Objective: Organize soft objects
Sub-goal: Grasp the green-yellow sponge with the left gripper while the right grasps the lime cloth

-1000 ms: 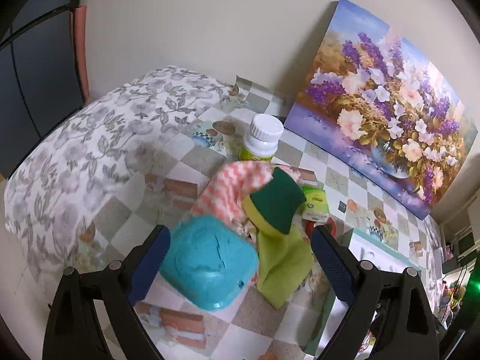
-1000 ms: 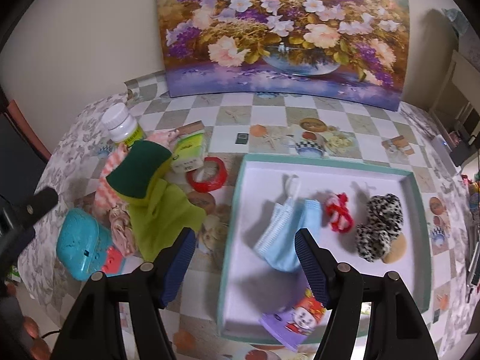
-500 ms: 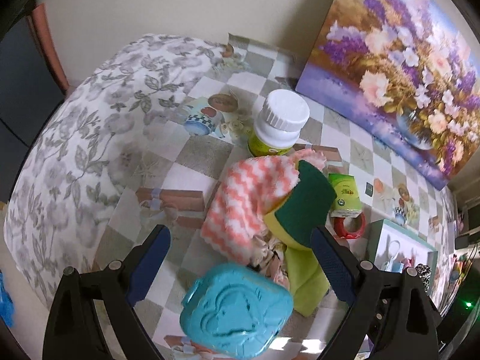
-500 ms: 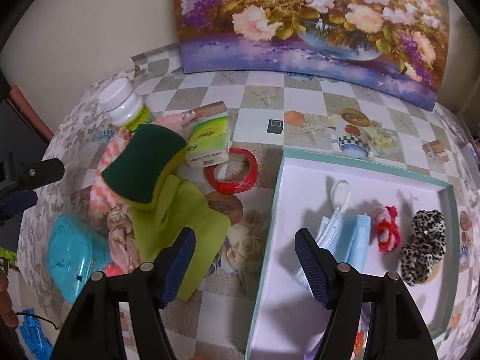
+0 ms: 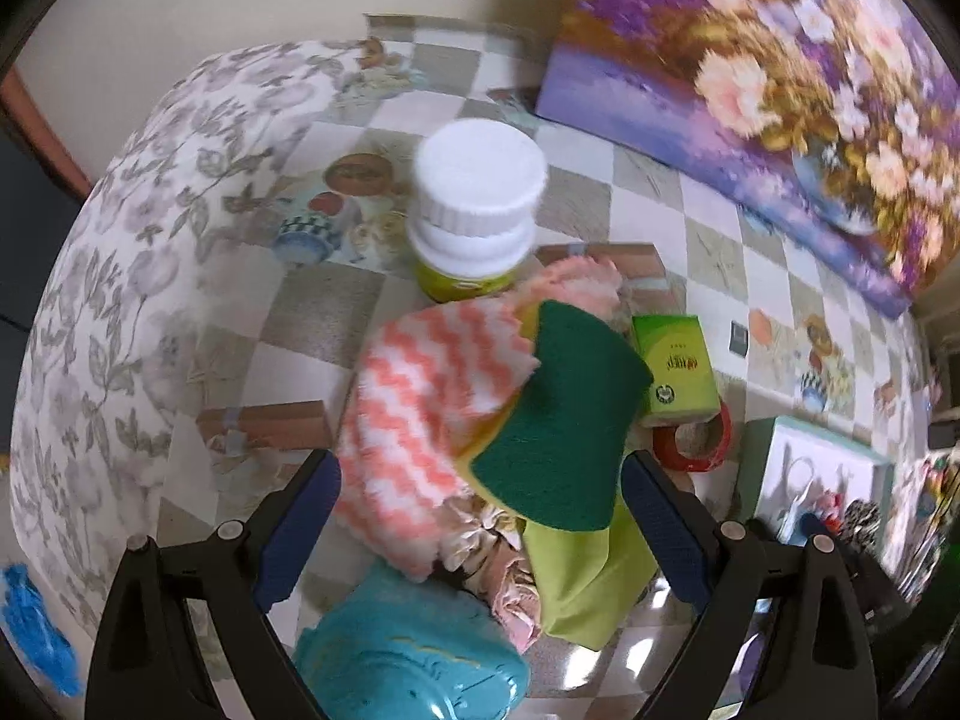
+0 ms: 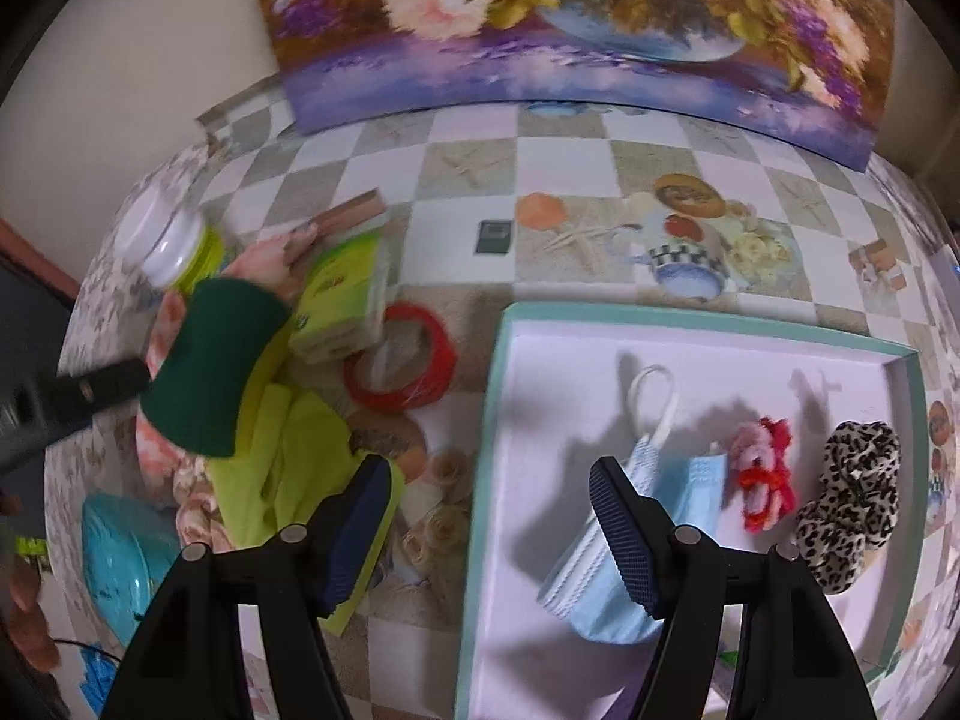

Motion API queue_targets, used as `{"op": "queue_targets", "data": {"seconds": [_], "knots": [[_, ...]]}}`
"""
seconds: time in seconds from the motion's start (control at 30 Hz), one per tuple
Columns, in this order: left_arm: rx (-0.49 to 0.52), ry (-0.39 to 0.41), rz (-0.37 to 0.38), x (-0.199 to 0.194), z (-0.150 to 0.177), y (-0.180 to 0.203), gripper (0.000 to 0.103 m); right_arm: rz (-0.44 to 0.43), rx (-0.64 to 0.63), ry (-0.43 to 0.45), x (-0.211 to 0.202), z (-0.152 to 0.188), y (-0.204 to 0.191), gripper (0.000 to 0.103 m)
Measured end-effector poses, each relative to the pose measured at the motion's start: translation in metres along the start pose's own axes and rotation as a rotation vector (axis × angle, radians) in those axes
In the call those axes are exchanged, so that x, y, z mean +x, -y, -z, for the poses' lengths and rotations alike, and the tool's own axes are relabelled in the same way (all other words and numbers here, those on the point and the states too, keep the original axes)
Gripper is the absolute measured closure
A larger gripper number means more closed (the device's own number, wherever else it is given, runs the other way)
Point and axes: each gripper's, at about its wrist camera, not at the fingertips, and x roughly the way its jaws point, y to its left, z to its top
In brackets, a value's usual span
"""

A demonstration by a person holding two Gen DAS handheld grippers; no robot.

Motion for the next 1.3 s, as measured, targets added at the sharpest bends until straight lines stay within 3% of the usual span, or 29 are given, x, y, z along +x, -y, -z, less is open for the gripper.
{"op": "queue_targets", "data": {"seconds": [0.33, 0.53, 0.67, 0.7, 1.07, 1.3], "knots": [[0.148, -0.079, -0.097, 0.028, 0.005, 0.037, 0.008, 0.007, 0.04, 0.007, -0.004, -0.01, 0.013, 0.031], [0.158, -0.114, -0.13, 0.043, 0.012, 0.045, 0.01, -0.002, 0.041, 0.002, -0.004, -0.008, 0.013, 0.031], [0.158, -0.119, -0.114, 0.045, 0.014, 0.049, 0.034, -0.008, 0.046, 0.004, -0.006, -0.007, 0.014, 0.031], [0.154, -0.116, -0.109, 0.044, 0.014, 0.049, 0.034, -0.01, 0.047, 0.003, -0.006, -0.007, 0.014, 0.031], [0.127, -0.018, -0.017, 0.003, 0.013, 0.037, 0.039, -0.028, 0.039, 0.018, -0.011, -0.007, 0.008, 0.031], [0.005, 0.116, 0.063, -0.036, 0.021, 0.003, 0.039, -0.07, 0.003, 0.012, -0.009, -0.004, -0.011, 0.031]]}}
